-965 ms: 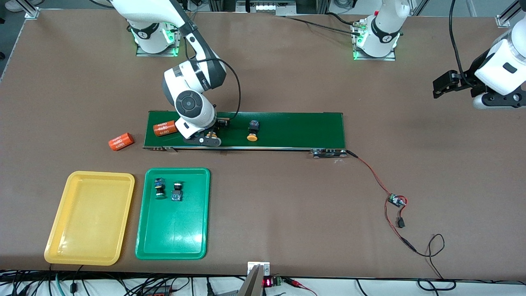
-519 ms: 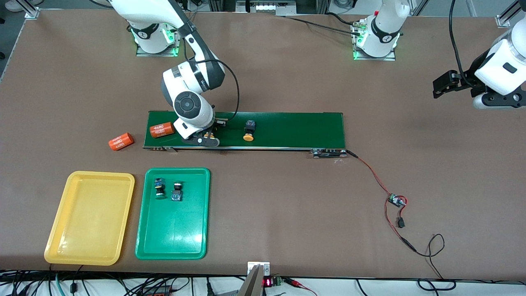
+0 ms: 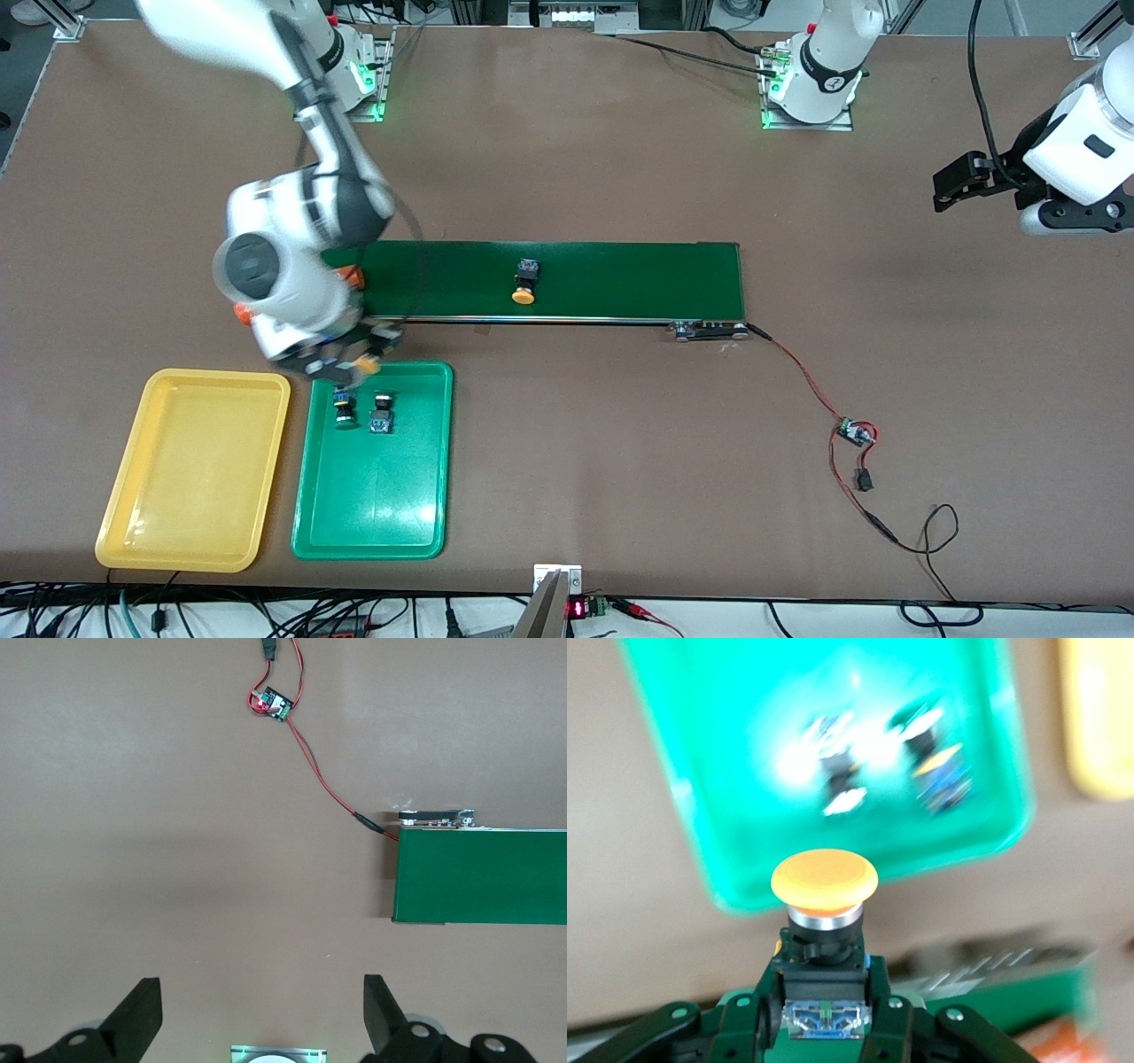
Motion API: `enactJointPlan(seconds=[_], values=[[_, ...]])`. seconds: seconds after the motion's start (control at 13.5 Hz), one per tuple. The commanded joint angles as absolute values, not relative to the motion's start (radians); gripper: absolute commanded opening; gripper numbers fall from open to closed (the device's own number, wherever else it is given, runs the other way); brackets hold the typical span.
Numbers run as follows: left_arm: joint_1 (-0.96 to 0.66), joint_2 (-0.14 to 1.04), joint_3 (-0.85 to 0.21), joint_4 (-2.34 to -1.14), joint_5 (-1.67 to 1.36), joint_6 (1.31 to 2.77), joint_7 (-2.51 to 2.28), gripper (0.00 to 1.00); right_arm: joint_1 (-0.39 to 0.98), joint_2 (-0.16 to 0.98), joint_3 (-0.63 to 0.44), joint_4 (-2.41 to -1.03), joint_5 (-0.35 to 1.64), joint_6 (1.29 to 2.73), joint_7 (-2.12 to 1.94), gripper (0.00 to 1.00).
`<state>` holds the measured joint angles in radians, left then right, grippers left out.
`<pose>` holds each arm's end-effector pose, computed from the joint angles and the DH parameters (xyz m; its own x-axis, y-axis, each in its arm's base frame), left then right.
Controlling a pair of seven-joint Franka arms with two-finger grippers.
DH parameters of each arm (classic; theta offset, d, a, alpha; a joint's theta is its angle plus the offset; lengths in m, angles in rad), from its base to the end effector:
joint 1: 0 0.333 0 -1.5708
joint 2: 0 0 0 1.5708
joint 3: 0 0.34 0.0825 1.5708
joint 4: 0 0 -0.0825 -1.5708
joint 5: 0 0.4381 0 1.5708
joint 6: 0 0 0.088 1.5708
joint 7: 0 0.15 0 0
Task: Sort buttons by color to trays
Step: 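Carry the yellow button with the right gripper over the yellow tray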
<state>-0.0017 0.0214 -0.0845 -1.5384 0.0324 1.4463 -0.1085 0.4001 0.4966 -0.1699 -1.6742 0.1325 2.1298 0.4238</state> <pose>0.5956 -0.0458 0.5996 0.9937 0.0266 -0.1091 0.0221 -0.9988 -0.0427 0.7014 0.1847 0.2642 0.9689 -0.2440 -0.0421 -0.2447 -0.9695 -0.0131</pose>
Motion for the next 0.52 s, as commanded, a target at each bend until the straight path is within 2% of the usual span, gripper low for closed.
enactJointPlan(seconds=[0.0,0.45], values=[[0.002,0.035,-0.086,-1.505,0.021,1.419,-0.086,1.0,0.276,0.597,-0.163,-1.579,0.094,2.111,0.297,0.21],[0.002,0.035,-0.086,-1.505,0.021,1.419,-0.086,1.0,0.132,0.71,-0.176,-1.551,-0.049,2.275,0.12,0.21]])
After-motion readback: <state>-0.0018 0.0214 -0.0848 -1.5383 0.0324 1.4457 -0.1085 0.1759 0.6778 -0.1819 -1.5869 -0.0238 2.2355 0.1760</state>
